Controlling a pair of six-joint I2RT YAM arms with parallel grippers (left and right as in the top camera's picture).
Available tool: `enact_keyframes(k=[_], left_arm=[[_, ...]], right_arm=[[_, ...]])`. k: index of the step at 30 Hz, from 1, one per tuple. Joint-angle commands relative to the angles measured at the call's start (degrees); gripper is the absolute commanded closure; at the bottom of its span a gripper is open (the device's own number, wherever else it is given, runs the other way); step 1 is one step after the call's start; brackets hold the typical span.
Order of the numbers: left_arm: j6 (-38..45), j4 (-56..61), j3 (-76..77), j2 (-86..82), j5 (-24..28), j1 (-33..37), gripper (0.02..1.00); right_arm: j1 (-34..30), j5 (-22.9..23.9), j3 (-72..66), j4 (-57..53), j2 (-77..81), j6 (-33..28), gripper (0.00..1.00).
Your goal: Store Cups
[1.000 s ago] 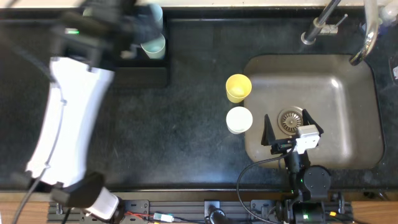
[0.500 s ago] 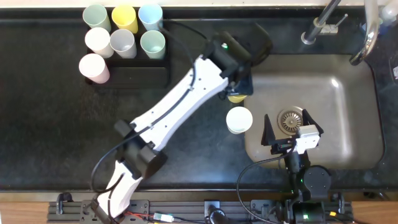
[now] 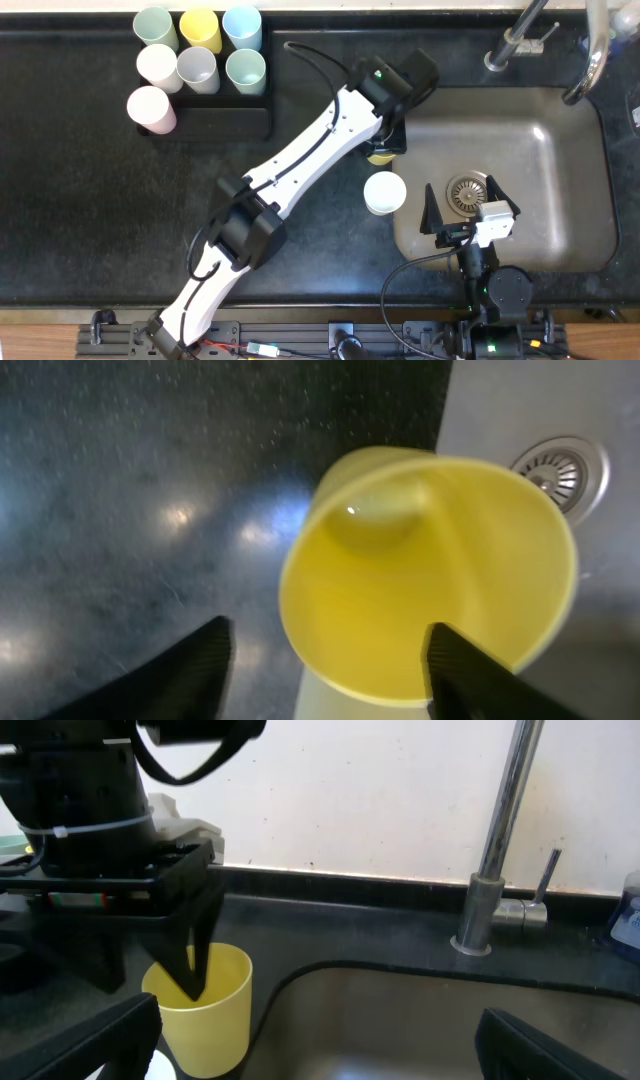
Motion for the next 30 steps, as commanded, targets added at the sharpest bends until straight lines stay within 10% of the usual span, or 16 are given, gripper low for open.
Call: enact_keyframes(k=[1,9,22,30], left_arm=[[1.07,0.13,1.4,1.03,0.31,0.87,0.553],[1.01,0.33,1.4,0.61,-1.86,0.92,0.978],[-2.21,-0.17,-0.52,-17.42,-17.11,9.35,0.982],[-40.98,-7.04,-16.11,-33.77,-23.61,21.27,0.982]], right_arm=[[-0.33,0.02,-0.79,0.33,-0.59,-0.17,0.005],[-0.33,0.02,-0.79,0.33,-0.59,-0.17,0.003],[-0.33,0.02,-0.79,0.31,-0.59,-0.17,0.003],[-0.33,0.02,-0.79,0.33,-0.59,-0.17,0.005]])
